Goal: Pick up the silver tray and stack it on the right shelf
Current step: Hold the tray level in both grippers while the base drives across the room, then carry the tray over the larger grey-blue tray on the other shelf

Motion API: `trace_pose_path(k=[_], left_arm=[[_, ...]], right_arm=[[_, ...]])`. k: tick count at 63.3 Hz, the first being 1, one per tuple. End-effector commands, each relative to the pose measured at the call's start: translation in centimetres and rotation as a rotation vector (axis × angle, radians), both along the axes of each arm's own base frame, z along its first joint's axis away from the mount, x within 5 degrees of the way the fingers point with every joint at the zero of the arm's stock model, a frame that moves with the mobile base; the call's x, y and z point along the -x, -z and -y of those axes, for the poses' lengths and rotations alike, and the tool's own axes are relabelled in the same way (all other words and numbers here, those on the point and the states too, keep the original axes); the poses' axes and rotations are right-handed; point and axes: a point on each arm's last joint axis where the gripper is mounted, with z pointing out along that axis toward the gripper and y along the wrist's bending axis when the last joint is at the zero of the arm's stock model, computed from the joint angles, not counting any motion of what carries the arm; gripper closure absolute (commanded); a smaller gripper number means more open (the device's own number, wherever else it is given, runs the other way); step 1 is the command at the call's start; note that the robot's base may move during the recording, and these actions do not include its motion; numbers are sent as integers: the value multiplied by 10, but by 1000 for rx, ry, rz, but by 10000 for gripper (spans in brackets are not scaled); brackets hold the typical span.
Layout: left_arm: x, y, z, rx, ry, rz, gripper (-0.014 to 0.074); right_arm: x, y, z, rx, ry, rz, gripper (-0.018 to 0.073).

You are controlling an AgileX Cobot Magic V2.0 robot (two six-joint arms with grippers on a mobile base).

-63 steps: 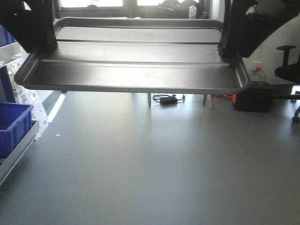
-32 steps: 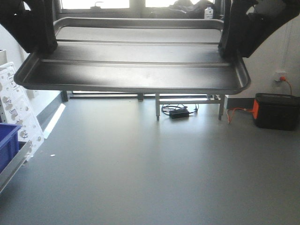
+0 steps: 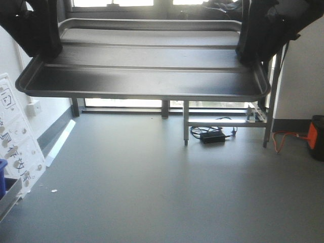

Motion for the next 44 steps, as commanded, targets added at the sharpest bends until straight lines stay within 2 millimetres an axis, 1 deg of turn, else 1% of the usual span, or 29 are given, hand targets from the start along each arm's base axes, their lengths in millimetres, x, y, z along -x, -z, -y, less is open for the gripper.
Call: trace_pose_path(k=[1, 44], left_arm=[[4, -24, -5, 24, 9, 97, 689], [4, -24, -5, 24, 9, 97, 689]], right_arm=[[2, -23, 5, -5, -25, 101, 502], [2, -23, 5, -5, -25, 101, 502]])
